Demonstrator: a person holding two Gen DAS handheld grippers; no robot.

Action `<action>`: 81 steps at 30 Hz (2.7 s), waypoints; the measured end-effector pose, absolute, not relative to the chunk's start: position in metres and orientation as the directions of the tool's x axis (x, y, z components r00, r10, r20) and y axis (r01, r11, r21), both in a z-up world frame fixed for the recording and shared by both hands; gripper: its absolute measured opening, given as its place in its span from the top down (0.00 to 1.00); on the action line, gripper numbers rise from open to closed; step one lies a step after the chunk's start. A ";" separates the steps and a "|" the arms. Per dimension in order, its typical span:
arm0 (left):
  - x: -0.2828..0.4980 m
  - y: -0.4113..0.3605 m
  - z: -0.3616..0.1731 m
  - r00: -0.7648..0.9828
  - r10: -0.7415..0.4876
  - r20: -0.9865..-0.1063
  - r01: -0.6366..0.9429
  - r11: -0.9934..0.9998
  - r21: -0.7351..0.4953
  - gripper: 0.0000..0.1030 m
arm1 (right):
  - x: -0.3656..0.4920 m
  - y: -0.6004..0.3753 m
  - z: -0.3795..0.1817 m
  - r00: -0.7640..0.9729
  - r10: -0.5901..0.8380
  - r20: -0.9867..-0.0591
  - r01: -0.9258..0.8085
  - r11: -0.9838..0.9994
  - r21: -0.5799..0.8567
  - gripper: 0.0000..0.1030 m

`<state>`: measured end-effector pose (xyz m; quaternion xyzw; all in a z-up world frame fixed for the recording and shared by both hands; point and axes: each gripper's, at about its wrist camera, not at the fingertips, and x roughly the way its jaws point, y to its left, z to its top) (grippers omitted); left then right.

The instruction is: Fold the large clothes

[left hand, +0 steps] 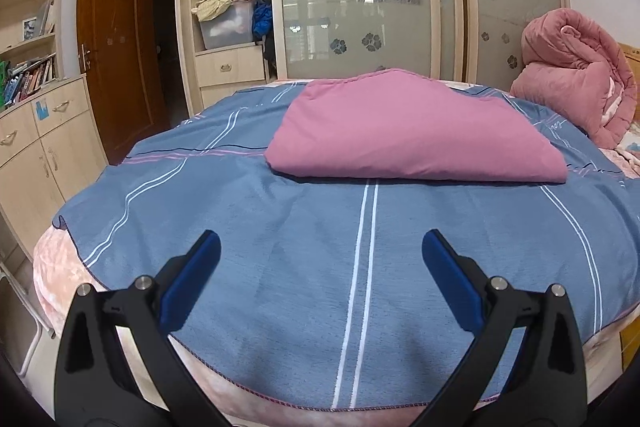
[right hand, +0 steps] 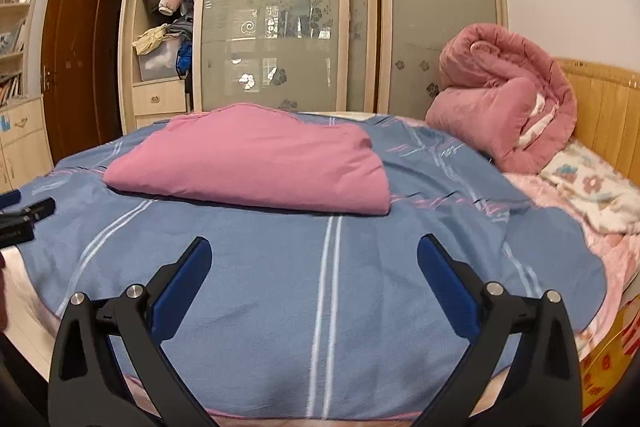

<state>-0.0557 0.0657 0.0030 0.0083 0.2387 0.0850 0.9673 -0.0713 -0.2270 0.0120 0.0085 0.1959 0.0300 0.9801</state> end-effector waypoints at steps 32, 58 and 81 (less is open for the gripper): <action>-0.041 0.072 0.012 0.857 0.136 -0.496 -0.151 0.988 0.010 0.02 | -0.061 -0.209 0.011 0.910 0.059 -0.411 -0.060 0.998 0.010 0.01; -0.039 0.075 0.012 0.846 0.127 -0.518 -0.153 0.988 -0.007 0.02 | -0.063 -0.211 0.010 0.906 0.072 -0.417 -0.073 0.997 0.015 0.01; -0.039 0.072 0.012 0.848 0.135 -0.513 -0.150 0.989 0.012 0.02 | -0.064 -0.215 0.010 0.906 0.068 -0.418 -0.064 0.998 0.023 0.01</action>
